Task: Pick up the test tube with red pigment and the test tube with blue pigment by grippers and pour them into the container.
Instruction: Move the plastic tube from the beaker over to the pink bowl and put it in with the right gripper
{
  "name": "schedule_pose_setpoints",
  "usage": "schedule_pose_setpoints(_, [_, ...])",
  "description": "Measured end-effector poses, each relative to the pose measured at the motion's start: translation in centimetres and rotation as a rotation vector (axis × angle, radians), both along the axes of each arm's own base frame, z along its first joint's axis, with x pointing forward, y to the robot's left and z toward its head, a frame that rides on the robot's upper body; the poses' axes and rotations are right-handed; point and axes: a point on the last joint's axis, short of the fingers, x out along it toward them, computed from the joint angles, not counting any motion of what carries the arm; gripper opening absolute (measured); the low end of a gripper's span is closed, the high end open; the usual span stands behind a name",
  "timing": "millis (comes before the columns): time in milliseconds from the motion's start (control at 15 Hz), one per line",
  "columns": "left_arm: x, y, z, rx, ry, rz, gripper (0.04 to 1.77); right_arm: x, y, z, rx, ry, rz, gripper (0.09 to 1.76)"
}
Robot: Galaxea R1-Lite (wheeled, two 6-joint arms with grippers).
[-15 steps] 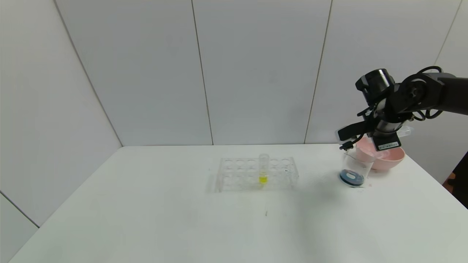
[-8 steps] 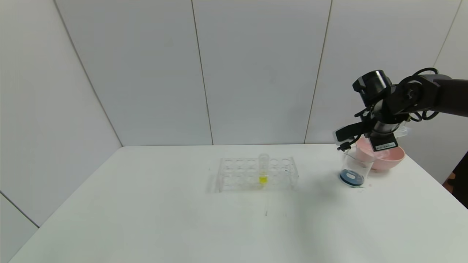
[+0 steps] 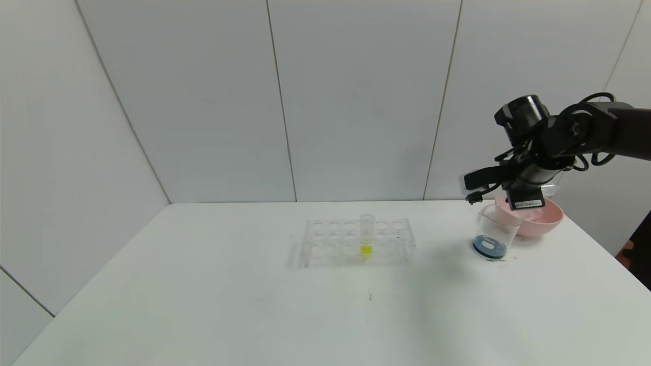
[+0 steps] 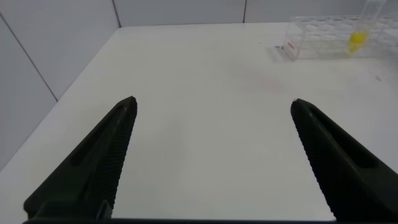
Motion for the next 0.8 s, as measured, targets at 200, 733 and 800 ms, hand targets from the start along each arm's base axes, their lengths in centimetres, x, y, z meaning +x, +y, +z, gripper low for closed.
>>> schedule_pose_setpoints(200, [0.0, 0.0, 0.0, 0.000, 0.000, 0.000, 1.76, -0.2, -1.8, 0.6, 0.204, -0.022, -0.038, 0.47])
schedule_pose_setpoints(733, [0.0, 0.0, 0.0, 0.000, 0.000, 0.000, 1.76, -3.4, -4.2, 3.0, 0.823, -0.144, -0.262, 0.47])
schedule_pose_setpoints(800, [0.0, 0.0, 0.0, 0.000, 0.000, 0.000, 1.76, -3.9, -4.2, 3.0, 0.901, -0.168, -0.277, 0.47])
